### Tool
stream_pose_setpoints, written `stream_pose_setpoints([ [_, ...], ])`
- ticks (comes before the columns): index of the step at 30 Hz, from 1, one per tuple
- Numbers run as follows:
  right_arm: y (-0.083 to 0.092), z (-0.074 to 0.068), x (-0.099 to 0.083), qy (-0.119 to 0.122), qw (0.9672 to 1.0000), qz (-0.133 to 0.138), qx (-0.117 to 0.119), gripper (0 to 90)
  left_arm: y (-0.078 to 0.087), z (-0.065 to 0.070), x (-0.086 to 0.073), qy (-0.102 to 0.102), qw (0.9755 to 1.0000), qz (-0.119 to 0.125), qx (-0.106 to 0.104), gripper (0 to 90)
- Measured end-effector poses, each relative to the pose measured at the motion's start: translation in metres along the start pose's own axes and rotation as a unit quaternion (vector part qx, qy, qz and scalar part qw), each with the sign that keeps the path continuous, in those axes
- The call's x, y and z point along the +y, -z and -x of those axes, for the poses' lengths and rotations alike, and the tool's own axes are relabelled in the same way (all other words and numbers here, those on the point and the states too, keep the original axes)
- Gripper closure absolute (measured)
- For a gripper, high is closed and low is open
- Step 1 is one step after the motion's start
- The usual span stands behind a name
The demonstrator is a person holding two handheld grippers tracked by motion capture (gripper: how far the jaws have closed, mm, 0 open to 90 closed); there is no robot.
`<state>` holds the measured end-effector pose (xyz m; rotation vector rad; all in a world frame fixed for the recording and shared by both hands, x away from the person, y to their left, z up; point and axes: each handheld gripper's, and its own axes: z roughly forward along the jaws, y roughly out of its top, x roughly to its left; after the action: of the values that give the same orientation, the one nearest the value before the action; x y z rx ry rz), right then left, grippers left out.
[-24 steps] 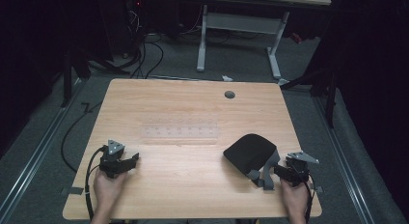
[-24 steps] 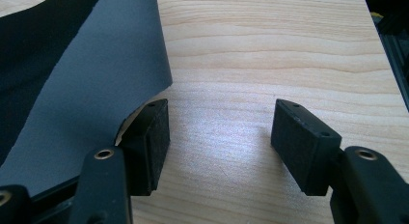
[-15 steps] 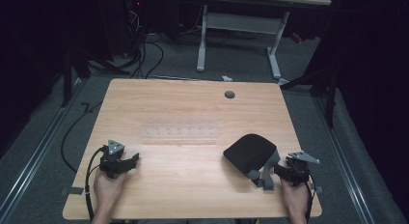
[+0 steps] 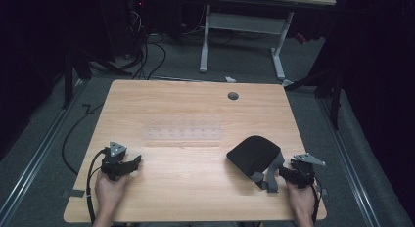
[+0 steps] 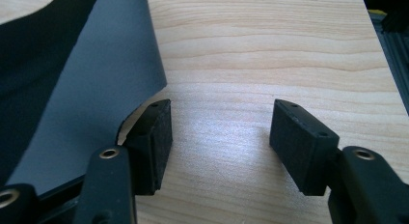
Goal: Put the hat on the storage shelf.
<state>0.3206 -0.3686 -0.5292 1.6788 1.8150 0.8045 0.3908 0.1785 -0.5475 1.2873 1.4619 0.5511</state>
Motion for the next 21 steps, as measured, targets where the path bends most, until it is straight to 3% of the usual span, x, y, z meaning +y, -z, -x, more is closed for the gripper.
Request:
stream_pose_setpoints([
  [5,0.004,0.005,-0.003,-0.015,0.9999,0.002,-0.003,44.3,0.0,0.0,0.0,0.001,1.0,0.0,0.0,34.0],
  [12,0.02,0.012,-0.007,-0.031,0.9992,0.026,0.002,45.5,0.0,0.0,0.0,0.001,1.0,0.0,0.0,34.0],
  [21,0.048,0.002,-0.011,-0.013,0.9979,0.061,0.015,43.8,0.0,0.0,0.0,0.0,1.0,-0.001,0.0,33.4],
])
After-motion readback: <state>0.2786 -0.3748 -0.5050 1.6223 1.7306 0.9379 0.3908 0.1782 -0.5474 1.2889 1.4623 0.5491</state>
